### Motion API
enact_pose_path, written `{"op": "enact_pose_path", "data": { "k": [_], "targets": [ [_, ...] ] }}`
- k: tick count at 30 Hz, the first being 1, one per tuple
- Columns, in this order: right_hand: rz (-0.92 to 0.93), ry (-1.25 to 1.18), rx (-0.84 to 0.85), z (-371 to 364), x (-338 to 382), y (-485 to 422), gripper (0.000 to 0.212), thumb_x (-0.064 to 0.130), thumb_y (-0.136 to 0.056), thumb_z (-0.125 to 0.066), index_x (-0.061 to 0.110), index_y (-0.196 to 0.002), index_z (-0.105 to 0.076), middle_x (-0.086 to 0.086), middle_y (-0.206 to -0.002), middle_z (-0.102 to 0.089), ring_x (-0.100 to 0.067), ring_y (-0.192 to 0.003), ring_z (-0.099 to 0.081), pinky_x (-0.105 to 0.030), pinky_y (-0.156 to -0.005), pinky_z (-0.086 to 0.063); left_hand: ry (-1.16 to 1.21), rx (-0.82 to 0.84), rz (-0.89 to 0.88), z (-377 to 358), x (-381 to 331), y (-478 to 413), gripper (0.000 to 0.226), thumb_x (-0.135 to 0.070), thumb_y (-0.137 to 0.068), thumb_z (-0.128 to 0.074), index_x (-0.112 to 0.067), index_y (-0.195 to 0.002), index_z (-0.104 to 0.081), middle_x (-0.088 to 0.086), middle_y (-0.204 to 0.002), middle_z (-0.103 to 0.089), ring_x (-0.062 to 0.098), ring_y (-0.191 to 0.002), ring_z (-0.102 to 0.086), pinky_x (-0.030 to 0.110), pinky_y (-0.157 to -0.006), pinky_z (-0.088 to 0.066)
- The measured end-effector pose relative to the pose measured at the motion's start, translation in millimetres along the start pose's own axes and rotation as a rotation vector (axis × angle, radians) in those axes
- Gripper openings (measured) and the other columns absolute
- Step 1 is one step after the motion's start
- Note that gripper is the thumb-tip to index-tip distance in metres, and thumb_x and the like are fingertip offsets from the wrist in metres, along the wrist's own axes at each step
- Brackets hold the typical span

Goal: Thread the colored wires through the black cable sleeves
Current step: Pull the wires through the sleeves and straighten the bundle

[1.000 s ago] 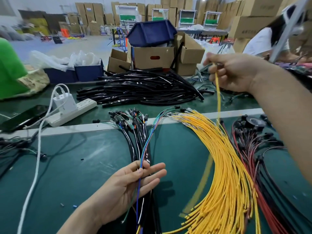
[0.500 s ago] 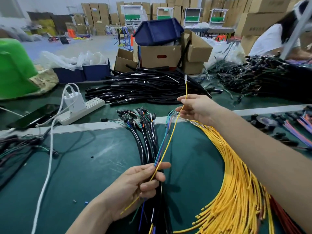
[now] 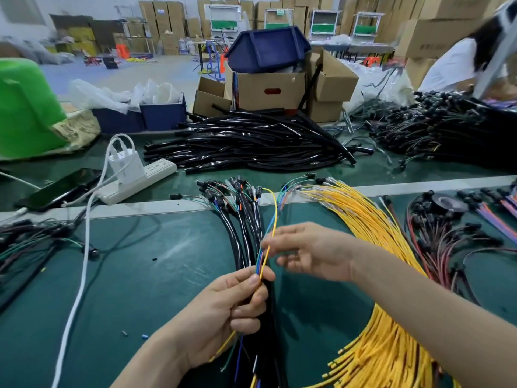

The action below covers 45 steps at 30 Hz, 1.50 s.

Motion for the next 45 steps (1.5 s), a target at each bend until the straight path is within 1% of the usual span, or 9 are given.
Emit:
{"op": "enact_pose_path", "data": {
  "k": [2,7,10,15,21,25,32,35,45],
  "targets": [
    [-0.034,-0.036,0.080,-7.8,-6.2,4.0,0.003,0.011,-0.083,-0.066,0.009,-0.082,-0.068,-0.008,-0.070,-0.066,-0.007,-0.056,-0.058,-0.011,-0.048,-0.046,-0.046,-0.020,-0.033,-0.2,2.1,-0.3,0.022,-0.009,-0.091,-0.045,0.000,-0.092,-0.064,0.003,-0.061,-0.042,0.001,-0.041,-0.027,0.010,-0.033,-0.029],
    [-0.039,-0.189,0.029,-13.6,-10.3,6.7,0.004,0.003,-0.089,-0.060,0.000,-0.086,-0.061,-0.013,-0.067,-0.064,-0.011,-0.056,-0.063,-0.011,-0.053,-0.051,-0.097,-0.052,-0.058,-0.4,2.5,1.2,0.022,-0.010,-0.089,-0.047,0.001,-0.090,-0.066,0.002,-0.059,-0.040,0.000,-0.041,-0.027,0.010,-0.034,-0.027],
    [-0.033,-0.083,0.014,-16.0,-11.3,7.8,0.013,0.008,-0.090,-0.060,0.001,-0.100,-0.064,-0.009,-0.067,-0.063,-0.006,-0.053,-0.057,-0.010,-0.051,-0.047,-0.139,-0.059,-0.050,-2.9,2.3,1.2,0.023,-0.011,-0.089,-0.048,0.002,-0.091,-0.067,0.002,-0.058,-0.041,0.000,-0.041,-0.026,0.010,-0.034,-0.026],
    [0.157,0.036,-0.149,-8.1,5.4,6.9,0.013,0.004,-0.095,-0.052,-0.001,-0.084,-0.058,-0.016,-0.075,-0.062,-0.013,-0.054,-0.061,-0.015,-0.054,-0.052,-0.112,-0.117,-0.107,-6.0,3.6,0.6,0.033,-0.010,-0.085,-0.051,0.007,-0.109,-0.066,0.005,-0.064,-0.052,0.001,-0.042,-0.031,0.011,-0.039,-0.032],
    [0.269,0.117,-0.276,10.2,29.0,10.2,0.016,0.004,-0.097,-0.048,0.003,-0.082,-0.054,-0.023,-0.082,-0.066,-0.014,-0.052,-0.064,-0.018,-0.056,-0.055,-0.152,-0.247,-0.155,-5.5,4.9,3.3,0.025,-0.010,-0.077,-0.058,0.004,-0.092,-0.073,0.005,-0.063,-0.057,0.003,-0.041,-0.040,0.015,-0.044,-0.043],
    [0.277,0.124,-0.210,3.8,25.8,10.9,0.009,0.003,-0.093,-0.054,0.001,-0.086,-0.058,-0.023,-0.086,-0.061,-0.011,-0.055,-0.063,-0.017,-0.056,-0.054,-0.217,-0.298,-0.206,-8.6,9.6,4.3,0.022,-0.011,-0.074,-0.059,0.000,-0.083,-0.075,0.009,-0.062,-0.060,0.006,-0.044,-0.050,0.023,-0.054,-0.055],
    [0.175,0.164,-0.094,-5.6,22.1,18.9,0.005,-0.001,-0.087,-0.062,0.004,-0.086,-0.061,-0.011,-0.080,-0.070,-0.014,-0.065,-0.067,-0.020,-0.064,-0.056,-0.231,-0.300,-0.216,-10.3,8.4,6.0,0.023,-0.011,-0.073,-0.059,0.002,-0.085,-0.075,0.012,-0.064,-0.061,0.009,-0.046,-0.053,0.025,-0.057,-0.056],
    [0.157,0.242,-0.038,-13.9,15.4,19.2,0.008,-0.005,-0.085,-0.063,0.002,-0.086,-0.061,-0.014,-0.084,-0.066,-0.015,-0.066,-0.065,-0.019,-0.064,-0.054,-0.235,-0.287,-0.195,-9.5,6.9,6.2,0.022,-0.011,-0.073,-0.060,0.001,-0.083,-0.075,0.012,-0.065,-0.062,0.008,-0.047,-0.053,0.025,-0.057,-0.056],
    [0.181,0.333,0.019,-19.9,11.4,22.4,0.015,-0.011,-0.084,-0.059,0.003,-0.084,-0.057,-0.008,-0.076,-0.066,-0.017,-0.069,-0.064,-0.019,-0.067,-0.053,-0.296,-0.286,-0.117,-11.5,3.2,8.1,0.027,-0.021,-0.074,-0.060,0.000,-0.082,-0.075,0.005,-0.057,-0.055,0.004,-0.038,-0.039,0.018,-0.046,-0.048]
  ]
}}
Point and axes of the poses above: each hand's wrist, its own y-axis away from the middle knuckle, its own z-axis out of the back of the hand, x = y × z, the point moved 1 cm from there along -y, towards the middle knuckle
